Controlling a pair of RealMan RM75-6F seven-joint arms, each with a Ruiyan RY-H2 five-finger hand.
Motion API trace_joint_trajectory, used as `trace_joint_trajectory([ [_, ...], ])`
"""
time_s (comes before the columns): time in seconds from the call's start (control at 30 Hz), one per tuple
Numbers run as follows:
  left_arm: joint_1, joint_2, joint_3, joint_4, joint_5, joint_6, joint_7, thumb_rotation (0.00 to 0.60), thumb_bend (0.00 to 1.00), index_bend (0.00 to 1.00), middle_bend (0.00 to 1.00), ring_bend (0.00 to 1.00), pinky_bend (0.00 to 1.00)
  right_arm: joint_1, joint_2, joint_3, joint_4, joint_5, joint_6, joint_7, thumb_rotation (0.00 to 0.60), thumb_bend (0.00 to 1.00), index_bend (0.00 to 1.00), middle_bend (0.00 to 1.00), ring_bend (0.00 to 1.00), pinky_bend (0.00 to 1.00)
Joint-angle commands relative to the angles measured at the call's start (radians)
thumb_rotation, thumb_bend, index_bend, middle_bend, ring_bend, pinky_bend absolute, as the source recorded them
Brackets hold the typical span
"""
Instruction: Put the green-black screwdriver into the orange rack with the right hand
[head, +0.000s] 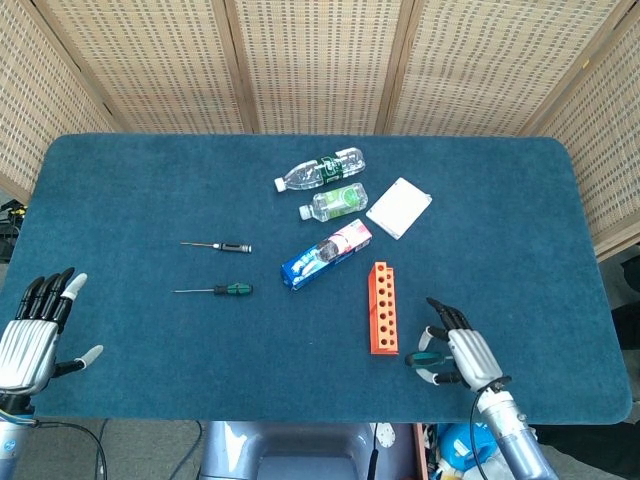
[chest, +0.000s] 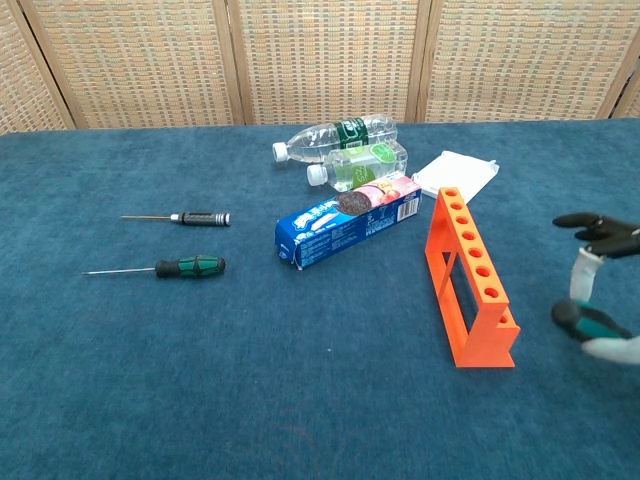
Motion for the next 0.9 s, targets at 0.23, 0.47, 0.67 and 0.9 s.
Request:
trace_joint_trajectory([
  [0.23, 0.0, 0.0, 0.0, 0.001, 0.0, 0.0, -0.002, 0.6, 0.0, 0.0, 0.0, 0.0, 0.0, 0.026, 0.177, 0.158, -0.257, 0.175, 0.006, 0.058, 0.6, 0.19, 0.65, 0.01, 0.0, 0.0],
  [0.47, 0.0, 0.0, 0.0, 0.001, -0.001, -0.001, -0.002, 0.6, 0.0, 0.0, 0.0, 0.0, 0.0, 0.051, 0.29, 0.249, -0.387, 0.317, -0.021, 0.083, 0.6, 0.19, 0.66, 0.02, 0.0, 0.0],
  [0.67, -0.001, 0.0, -0.001, 0.002, 0.001, 0.0, -0.002, 0.6, 0.0, 0.0, 0.0, 0.0, 0.0, 0.075, 0.35, 0.315, -0.47, 0.433, -0.046, 0.123, 0.6, 0.19, 0.67, 0.03, 0.0, 0.0],
  [0.9, -0.001, 0.0, 0.0, 0.002, 0.001, -0.001, -0.002, 0.6, 0.0, 0.0, 0.0, 0.0, 0.0, 0.112, 0.39, 0.354, -0.529, 0.511, -0.072, 0.117, 0.6, 0.19, 0.67, 0.03, 0.0, 0.0],
])
